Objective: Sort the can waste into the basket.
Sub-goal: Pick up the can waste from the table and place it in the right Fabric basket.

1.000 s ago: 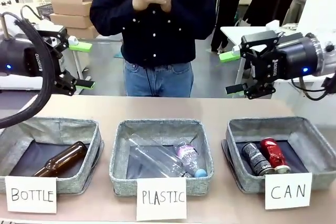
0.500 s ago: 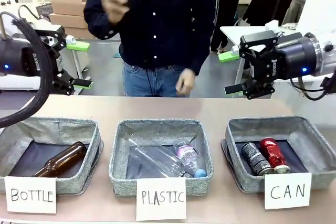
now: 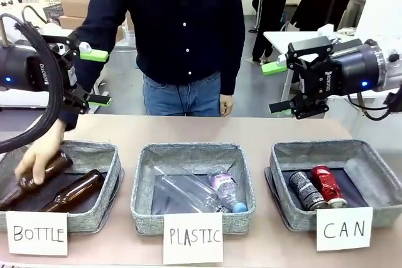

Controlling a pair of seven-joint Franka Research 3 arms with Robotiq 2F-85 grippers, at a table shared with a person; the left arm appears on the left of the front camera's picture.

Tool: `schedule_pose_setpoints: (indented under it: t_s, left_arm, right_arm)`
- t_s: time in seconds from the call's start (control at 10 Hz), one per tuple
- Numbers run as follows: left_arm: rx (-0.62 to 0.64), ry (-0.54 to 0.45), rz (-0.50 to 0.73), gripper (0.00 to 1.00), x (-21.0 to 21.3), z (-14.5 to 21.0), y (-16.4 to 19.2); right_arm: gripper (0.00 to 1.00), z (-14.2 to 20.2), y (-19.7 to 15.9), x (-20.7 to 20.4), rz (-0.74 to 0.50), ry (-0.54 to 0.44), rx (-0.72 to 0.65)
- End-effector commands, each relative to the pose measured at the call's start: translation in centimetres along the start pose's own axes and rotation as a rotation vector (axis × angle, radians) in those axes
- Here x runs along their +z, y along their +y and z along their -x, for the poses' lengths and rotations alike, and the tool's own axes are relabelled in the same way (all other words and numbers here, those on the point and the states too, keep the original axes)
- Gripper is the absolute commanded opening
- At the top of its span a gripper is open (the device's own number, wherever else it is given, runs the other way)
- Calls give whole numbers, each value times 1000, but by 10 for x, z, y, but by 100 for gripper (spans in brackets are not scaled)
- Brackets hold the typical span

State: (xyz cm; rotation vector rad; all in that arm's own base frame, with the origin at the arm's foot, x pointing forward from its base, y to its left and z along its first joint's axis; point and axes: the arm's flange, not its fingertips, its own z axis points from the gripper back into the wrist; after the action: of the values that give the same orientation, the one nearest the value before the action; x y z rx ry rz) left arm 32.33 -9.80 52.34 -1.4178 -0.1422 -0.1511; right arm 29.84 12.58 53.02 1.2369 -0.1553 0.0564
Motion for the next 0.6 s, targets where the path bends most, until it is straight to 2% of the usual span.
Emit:
schedule_pose_setpoints:
  t_s: [0.0, 0.5]
  left_arm:
    - [10, -12, 19, 100, -1, -1, -5]
    - [10, -12, 19, 100, -1, -1, -5]
  right_arm:
    - [100, 0, -3, 0, 15, -3, 8]
    - [100, 0, -3, 0, 15, -3, 8]
